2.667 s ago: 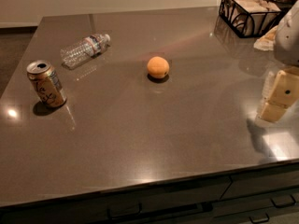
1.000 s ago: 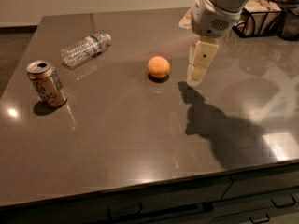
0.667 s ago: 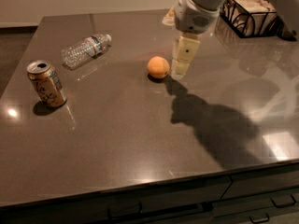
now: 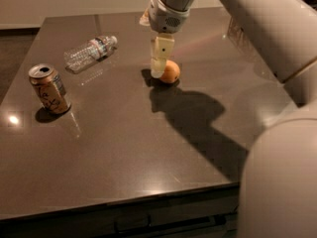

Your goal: Move water bottle near orange

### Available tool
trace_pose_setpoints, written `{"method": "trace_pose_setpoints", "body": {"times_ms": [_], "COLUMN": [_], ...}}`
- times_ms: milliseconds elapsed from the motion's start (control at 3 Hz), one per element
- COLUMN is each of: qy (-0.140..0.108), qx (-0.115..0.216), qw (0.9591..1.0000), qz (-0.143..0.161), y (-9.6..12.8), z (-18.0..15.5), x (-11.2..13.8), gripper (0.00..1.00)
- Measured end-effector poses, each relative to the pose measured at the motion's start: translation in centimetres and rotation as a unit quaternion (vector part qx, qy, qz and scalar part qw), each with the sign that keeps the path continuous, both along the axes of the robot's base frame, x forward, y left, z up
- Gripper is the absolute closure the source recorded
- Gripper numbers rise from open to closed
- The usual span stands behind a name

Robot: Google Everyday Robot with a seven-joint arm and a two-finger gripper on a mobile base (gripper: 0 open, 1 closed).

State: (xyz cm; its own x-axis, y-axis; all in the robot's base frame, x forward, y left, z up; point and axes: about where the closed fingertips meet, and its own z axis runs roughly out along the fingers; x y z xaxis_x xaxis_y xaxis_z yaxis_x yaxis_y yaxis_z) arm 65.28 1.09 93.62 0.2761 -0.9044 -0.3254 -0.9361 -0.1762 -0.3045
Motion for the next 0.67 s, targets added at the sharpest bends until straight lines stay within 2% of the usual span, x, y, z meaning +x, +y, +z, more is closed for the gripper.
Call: {"method": "trace_pose_setpoints", "body": {"times_ms": [667], "qy": [-0.014], "qx": [-0.014], "qw": [0.9987], "qz": [0.047], "y": [7.7], "z": [-2.6], "x": [4.0], "gripper": [0.00]}}
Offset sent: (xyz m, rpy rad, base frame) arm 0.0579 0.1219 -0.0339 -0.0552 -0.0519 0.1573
